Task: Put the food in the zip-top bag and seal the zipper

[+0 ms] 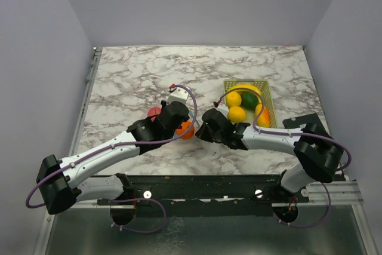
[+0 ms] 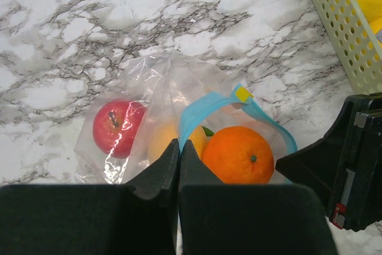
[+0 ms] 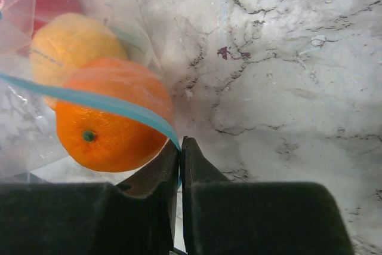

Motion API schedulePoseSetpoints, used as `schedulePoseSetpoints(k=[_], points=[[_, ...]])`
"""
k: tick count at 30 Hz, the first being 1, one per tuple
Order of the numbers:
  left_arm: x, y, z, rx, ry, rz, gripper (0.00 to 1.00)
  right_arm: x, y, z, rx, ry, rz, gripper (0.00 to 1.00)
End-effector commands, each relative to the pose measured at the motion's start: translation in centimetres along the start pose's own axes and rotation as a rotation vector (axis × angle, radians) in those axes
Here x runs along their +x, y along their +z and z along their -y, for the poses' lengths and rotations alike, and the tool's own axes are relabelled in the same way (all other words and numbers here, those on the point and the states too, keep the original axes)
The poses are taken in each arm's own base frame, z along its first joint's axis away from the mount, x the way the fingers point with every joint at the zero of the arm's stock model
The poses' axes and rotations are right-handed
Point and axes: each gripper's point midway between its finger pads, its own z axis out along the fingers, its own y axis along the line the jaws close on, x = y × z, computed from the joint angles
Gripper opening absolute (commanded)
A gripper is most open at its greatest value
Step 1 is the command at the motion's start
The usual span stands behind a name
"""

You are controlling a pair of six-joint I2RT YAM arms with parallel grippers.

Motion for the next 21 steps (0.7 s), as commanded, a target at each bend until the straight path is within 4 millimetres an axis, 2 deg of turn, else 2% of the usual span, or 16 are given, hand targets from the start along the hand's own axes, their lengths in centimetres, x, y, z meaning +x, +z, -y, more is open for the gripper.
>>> schedulePoseSetpoints(k=[1, 5, 12, 18, 21], points=[[-1.1, -0.4, 0.4, 0.026, -0.015, 0.020, 0.00, -1.9, -0.5, -2.1, -0.042, 0.017, 0.072, 0.02], [-1.8, -1.0, -0.7, -0.007, -0.017, 0.043, 0.00, -3.3, -2.2, -2.8, -0.061, -0.011, 0.109, 0.01], [-3.9, -3.2, -2.3, -0.016, -0.094, 0.119, 0.00, -5.7, -6.5, -3.7, -0.103, -0.095, 0.164, 0.01], [-3.7, -4.1, -1.6, 0.051, -0.124, 0.088, 0.00, -7.1, -9.6, -5.2, -0.135, -0.197, 0.165, 0.01], [-3.0, -4.5, -0.9, 0.101, -0.122, 0.049, 0.00, -7.7, -11.1, -6.1, -0.160, -0.255, 0.158, 0.00]])
